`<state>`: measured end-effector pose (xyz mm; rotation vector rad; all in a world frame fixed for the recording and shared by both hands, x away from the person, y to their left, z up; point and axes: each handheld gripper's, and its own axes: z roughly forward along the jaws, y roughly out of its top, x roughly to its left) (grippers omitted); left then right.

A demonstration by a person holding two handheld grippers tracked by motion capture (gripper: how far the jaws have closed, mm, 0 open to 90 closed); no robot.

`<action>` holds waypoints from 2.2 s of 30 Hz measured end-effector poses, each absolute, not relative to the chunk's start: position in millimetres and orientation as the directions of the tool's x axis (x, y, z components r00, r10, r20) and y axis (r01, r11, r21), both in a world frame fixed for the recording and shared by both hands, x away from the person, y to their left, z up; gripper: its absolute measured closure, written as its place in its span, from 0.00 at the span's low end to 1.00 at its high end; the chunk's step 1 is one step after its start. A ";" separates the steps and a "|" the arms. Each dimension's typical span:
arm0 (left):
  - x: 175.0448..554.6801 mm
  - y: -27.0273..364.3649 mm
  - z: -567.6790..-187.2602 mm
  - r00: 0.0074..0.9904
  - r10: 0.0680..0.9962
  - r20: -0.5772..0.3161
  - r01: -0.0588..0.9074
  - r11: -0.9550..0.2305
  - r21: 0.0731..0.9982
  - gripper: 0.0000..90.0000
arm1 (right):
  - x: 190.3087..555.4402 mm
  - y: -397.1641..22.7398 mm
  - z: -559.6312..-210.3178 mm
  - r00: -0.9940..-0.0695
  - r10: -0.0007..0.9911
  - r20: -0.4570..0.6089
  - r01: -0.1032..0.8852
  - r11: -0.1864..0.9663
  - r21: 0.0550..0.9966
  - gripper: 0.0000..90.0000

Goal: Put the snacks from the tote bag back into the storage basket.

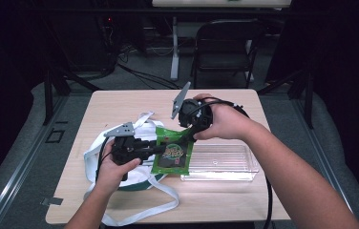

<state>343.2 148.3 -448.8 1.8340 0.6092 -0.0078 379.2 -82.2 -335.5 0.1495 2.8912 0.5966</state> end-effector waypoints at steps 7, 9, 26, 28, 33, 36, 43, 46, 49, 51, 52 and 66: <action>342.3 146.5 -448.6 0.869 0.391 -0.303 0.406 -0.216 0.888 0.81 | 379.4 -74.4 -340.1 -0.982 0.119 -0.148 0.052 0.919 0.391 0.56; 341.8 146.1 -448.3 0.870 0.389 -0.303 0.405 -0.213 0.889 0.81 | 379.3 -71.9 -342.6 -0.984 0.112 -0.141 0.049 0.919 0.392 0.56; 339.3 143.5 -446.3 0.882 0.374 -0.288 0.386 -0.222 0.895 0.81 | 378.3 -61.7 -356.2 -0.993 0.081 -0.080 0.049 0.939 0.341 0.60; 339.3 143.4 -446.4 0.882 0.373 -0.287 0.386 -0.224 0.895 0.81 | 378.2 -61.2 -357.7 -0.994 0.081 -0.073 0.052 0.939 0.341 0.61; 338.7 142.4 -446.6 0.885 0.369 -0.283 0.381 -0.227 0.896 0.81 | 378.5 -61.1 -359.0 -0.995 0.075 -0.060 0.052 0.943 0.329 0.65; 338.6 141.9 -446.8 0.888 0.365 -0.279 0.377 -0.230 0.897 0.81 | 379.2 -62.1 -358.2 -0.996 0.076 -0.050 0.056 0.943 0.328 0.69; 337.7 139.6 -447.3 0.890 0.363 -0.276 0.374 -0.233 0.898 0.81 | 380.2 -65.1 -355.9 -0.995 0.095 -0.021 0.082 0.938 0.336 0.76; 337.5 138.7 -447.6 0.889 0.364 -0.277 0.376 -0.235 0.896 0.80 | 380.1 -65.6 -355.3 -0.996 0.084 -0.021 0.073 0.942 0.328 0.78; 338.1 138.6 -448.5 0.885 0.366 -0.287 0.384 -0.228 0.895 0.78 | 379.6 -66.0 -354.8 -0.997 0.078 -0.028 0.065 0.944 0.324 0.80; 338.2 138.8 -448.5 0.884 0.366 -0.291 0.387 -0.224 0.894 0.77 | 379.1 -66.1 -353.8 -0.997 0.076 -0.030 0.062 0.944 0.325 0.81; 338.2 138.8 -448.5 0.884 0.366 -0.291 0.387 -0.224 0.894 0.77 | 378.8 -66.0 -353.2 -0.997 0.077 -0.030 0.063 0.945 0.322 0.82; 339.5 140.3 -448.8 0.875 0.375 -0.308 0.402 -0.208 0.892 0.69 | 376.9 -66.5 -349.5 -0.996 0.071 -0.049 0.053 0.951 0.304 0.82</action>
